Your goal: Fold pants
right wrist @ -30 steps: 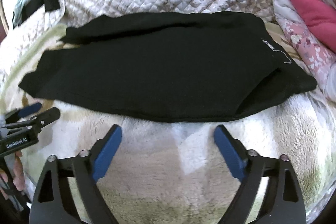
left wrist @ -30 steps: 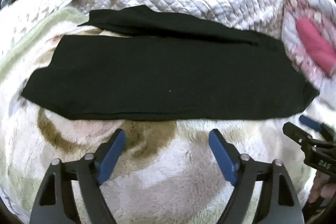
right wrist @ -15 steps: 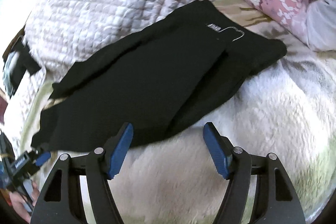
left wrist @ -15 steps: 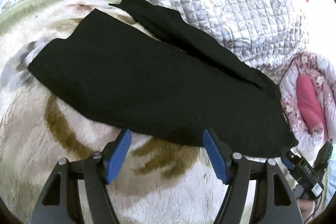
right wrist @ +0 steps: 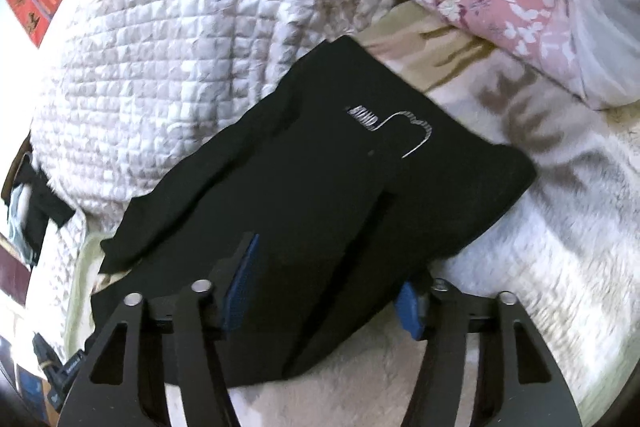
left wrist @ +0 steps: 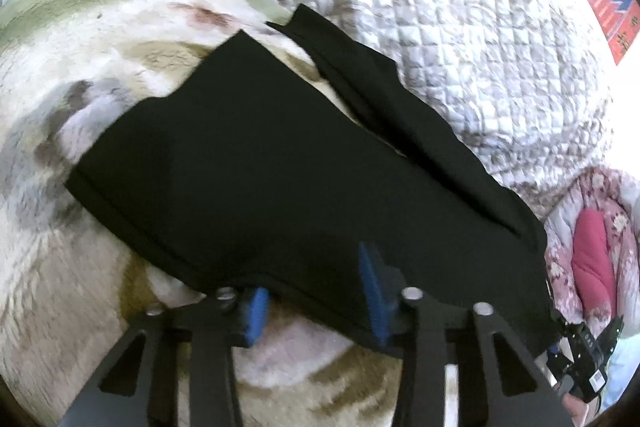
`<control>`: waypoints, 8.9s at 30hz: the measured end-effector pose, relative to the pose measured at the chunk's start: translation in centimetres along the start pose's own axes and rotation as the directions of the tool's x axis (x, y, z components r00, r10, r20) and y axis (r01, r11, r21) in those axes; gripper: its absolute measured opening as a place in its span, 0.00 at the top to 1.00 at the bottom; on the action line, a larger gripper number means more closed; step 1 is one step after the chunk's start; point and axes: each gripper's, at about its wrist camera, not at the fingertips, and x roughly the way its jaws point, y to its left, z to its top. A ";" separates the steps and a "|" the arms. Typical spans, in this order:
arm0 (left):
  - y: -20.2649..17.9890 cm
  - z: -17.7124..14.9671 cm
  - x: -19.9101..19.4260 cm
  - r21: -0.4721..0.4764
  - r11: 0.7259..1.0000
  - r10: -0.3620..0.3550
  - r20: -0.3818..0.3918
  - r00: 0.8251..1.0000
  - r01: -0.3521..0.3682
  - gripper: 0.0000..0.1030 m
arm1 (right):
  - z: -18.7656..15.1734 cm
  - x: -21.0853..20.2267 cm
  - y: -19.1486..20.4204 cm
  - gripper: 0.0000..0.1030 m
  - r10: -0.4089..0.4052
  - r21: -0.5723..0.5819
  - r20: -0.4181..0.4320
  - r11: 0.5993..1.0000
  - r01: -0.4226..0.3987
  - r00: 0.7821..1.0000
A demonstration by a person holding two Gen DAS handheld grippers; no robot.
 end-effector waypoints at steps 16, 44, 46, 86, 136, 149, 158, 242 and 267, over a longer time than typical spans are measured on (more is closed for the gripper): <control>-1.4 0.7 -3.7 0.114 0.988 0.098 0.046 0.994 -0.103 0.96 | 0.5 -4.6 -0.4 0.96 0.002 0.006 0.036 1.000 -0.002 0.999; 4.8 -3.5 -8.8 -0.008 0.985 0.170 0.063 0.983 -0.170 0.96 | -5.2 -10.1 -5.1 0.98 -0.010 0.085 -0.004 0.996 0.011 1.000; 4.5 -3.4 -9.7 0.006 0.983 0.184 0.094 0.978 -0.185 0.96 | -5.1 -10.8 -4.7 0.99 -0.006 0.065 0.018 0.998 0.005 1.000; -3.6 -4.0 -4.1 0.465 0.867 0.193 0.017 0.981 -0.178 0.72 | -4.7 -6.0 1.2 0.64 -0.158 -0.294 -0.048 0.946 0.138 0.986; -5.0 -5.8 -4.2 0.416 0.894 0.137 0.095 0.986 -0.165 0.50 | -10.2 -4.8 8.1 0.55 -0.085 -0.591 -0.064 0.806 0.030 0.994; -9.5 -11.5 -2.6 0.598 0.800 0.067 -0.012 0.998 -0.047 0.49 | -14.0 -1.7 12.4 0.54 -0.090 -0.695 -0.125 0.719 -0.022 0.988; -8.2 -10.2 -3.0 0.539 0.841 0.073 -0.011 0.997 -0.055 0.49 | -13.5 -3.3 11.3 0.53 -0.075 -0.673 -0.102 0.739 -0.014 0.992; -6.5 -7.3 -6.9 0.462 0.884 0.013 -0.185 0.983 0.076 0.97 | -9.9 -7.2 4.1 0.84 -0.054 -0.498 -0.352 0.856 -0.138 0.934; -10.5 -3.9 1.6 0.572 0.802 0.199 0.014 0.980 -0.170 0.65 | -6.6 -12.1 -3.0 0.47 0.011 -0.021 -0.043 1.000 -0.012 0.999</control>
